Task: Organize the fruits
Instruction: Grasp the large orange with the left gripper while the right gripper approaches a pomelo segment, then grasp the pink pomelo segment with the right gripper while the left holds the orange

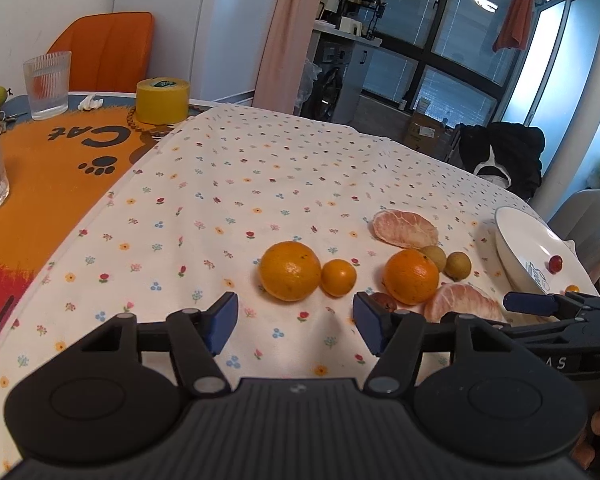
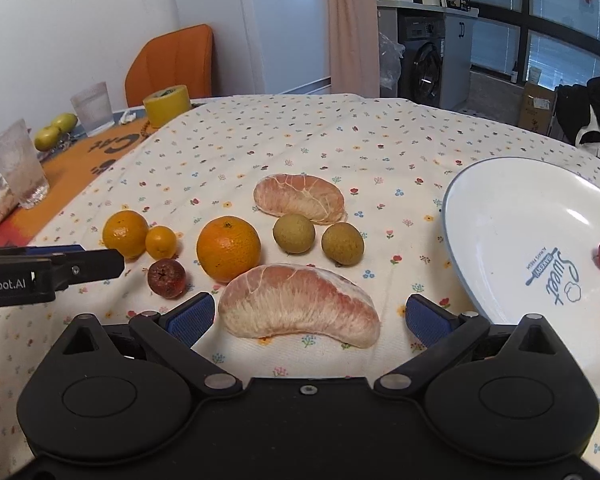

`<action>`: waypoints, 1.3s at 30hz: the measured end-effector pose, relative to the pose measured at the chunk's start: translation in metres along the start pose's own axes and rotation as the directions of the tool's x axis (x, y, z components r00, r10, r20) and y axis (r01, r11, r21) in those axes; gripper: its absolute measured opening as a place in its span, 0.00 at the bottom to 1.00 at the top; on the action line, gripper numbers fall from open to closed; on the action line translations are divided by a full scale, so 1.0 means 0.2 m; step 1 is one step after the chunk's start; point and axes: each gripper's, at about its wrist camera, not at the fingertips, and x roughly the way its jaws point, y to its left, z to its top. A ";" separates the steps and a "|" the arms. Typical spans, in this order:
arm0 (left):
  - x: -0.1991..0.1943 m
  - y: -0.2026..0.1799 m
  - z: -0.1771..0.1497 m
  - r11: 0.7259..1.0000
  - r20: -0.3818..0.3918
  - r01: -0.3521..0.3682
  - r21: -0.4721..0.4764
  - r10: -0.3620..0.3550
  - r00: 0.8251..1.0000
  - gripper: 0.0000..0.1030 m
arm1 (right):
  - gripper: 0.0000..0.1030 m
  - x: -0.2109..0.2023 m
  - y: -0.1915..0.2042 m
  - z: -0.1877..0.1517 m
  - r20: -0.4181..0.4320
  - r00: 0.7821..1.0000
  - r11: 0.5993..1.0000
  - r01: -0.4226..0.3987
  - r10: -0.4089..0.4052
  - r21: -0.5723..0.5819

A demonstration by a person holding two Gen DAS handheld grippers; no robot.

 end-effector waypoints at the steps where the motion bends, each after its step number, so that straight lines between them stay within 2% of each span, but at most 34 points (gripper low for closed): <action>1: 0.01 0.01 0.00 1.000 0.001 0.000 -0.003 0.000 1.000 0.60 | 1.00 0.01 0.01 0.00 -0.002 1.000 1.000 0.005 -0.005 -0.004; 5: 0.03 0.02 0.02 1.000 0.003 -0.002 -0.006 0.002 1.000 0.60 | 1.00 0.02 0.03 0.00 -0.023 0.999 0.999 0.037 -0.038 -0.004; 8: 0.05 0.02 0.04 1.000 0.008 -0.004 0.008 0.004 1.000 0.60 | 1.00 0.00 0.02 -0.03 -0.034 0.999 0.999 0.033 -0.032 0.023; 11: 0.08 0.01 0.05 1.000 0.004 0.002 0.015 -0.003 1.000 0.60 | 1.00 0.00 0.01 -0.05 -0.017 0.998 0.998 0.061 -0.060 0.033; 19: 0.14 0.00 0.07 1.000 0.014 0.006 0.023 -0.007 1.000 0.56 | 1.00 0.04 0.04 -0.01 -0.012 0.998 0.998 0.055 -0.054 0.040; 21: 0.14 0.01 0.07 1.000 0.020 0.013 0.023 -0.014 1.000 0.52 | 1.00 0.05 0.05 0.00 -0.010 0.998 0.998 0.056 -0.056 0.039; 26: 0.13 0.00 0.08 0.999 0.021 0.014 0.030 -0.015 1.000 0.35 | 1.00 0.07 0.07 0.00 0.000 0.998 0.998 0.059 -0.059 0.032; 27: 0.13 0.01 0.08 0.999 0.021 0.017 0.031 -0.018 1.000 0.35 | 1.00 0.07 0.07 0.00 0.003 0.998 0.998 0.061 -0.061 0.027; 31: 0.11 0.00 0.06 0.999 0.021 0.019 0.038 -0.020 1.000 0.35 | 0.84 0.06 0.08 -0.01 0.023 0.998 0.998 0.061 -0.061 -0.008; 39: 0.07 0.00 0.03 1.000 0.015 0.020 0.019 -0.021 1.000 0.35 | 0.83 0.01 0.07 -0.03 0.029 0.999 0.999 0.033 -0.032 -0.014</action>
